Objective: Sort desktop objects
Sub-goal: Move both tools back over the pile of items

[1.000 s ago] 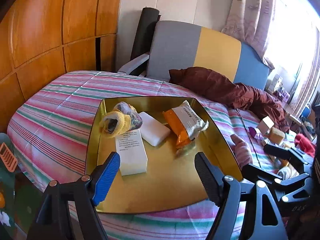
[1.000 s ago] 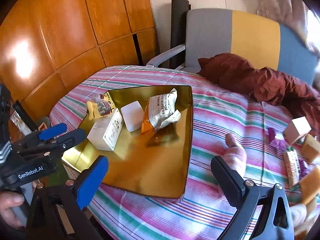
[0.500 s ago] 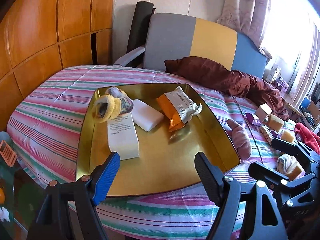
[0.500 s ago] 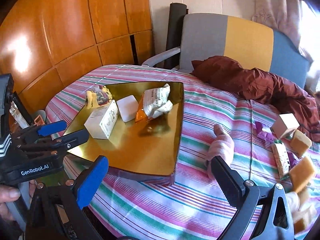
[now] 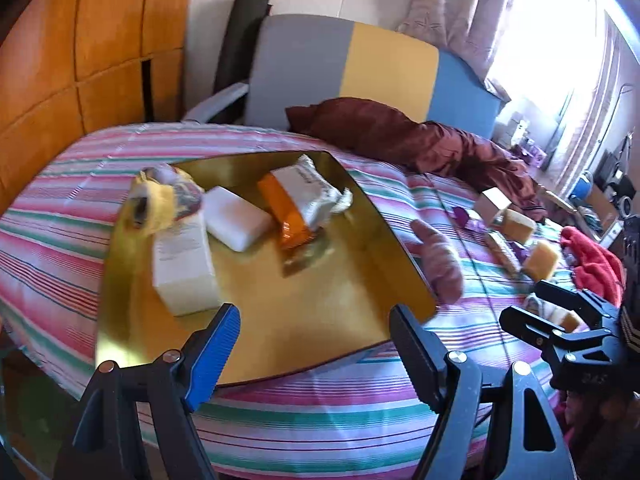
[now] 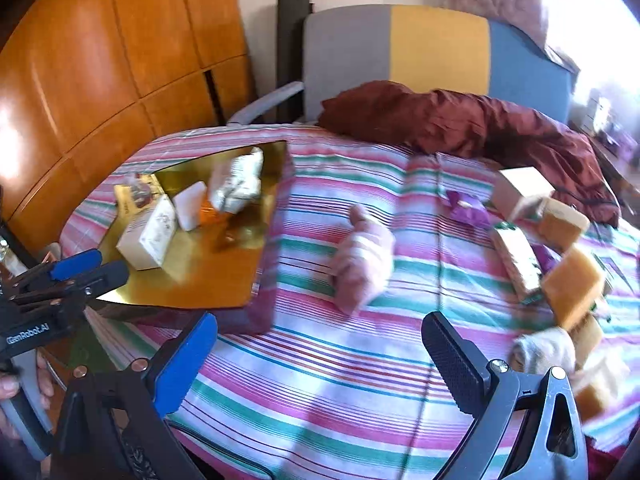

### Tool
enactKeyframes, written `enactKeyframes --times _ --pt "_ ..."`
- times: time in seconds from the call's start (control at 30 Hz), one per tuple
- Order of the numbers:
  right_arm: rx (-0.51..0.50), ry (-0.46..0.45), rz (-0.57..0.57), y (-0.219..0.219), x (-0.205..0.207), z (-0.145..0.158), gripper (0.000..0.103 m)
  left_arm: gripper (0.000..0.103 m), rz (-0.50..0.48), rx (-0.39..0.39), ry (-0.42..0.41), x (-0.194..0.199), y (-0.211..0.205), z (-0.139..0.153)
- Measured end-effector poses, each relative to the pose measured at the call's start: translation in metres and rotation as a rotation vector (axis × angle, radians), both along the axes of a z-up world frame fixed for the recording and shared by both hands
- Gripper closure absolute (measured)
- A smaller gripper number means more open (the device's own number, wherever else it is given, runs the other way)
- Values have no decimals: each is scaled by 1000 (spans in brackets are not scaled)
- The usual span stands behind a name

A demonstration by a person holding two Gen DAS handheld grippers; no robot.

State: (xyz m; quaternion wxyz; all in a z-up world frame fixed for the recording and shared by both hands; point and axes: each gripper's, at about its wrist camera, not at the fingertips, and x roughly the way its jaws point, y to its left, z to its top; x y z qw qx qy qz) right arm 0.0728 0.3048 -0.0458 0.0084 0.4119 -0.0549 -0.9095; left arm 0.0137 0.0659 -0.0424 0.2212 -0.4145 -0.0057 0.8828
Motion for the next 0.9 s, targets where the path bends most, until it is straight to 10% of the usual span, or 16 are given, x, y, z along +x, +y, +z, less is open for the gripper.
enactKeyframes --times 0.5,0.9 --pt "-52 -31 -223 106 14 25 0 26 -254 -8 14 -6 80 17" --pt "-166 -47 -370 210 -60 31 0 26 -454 -89 -20 -27 178 -2"
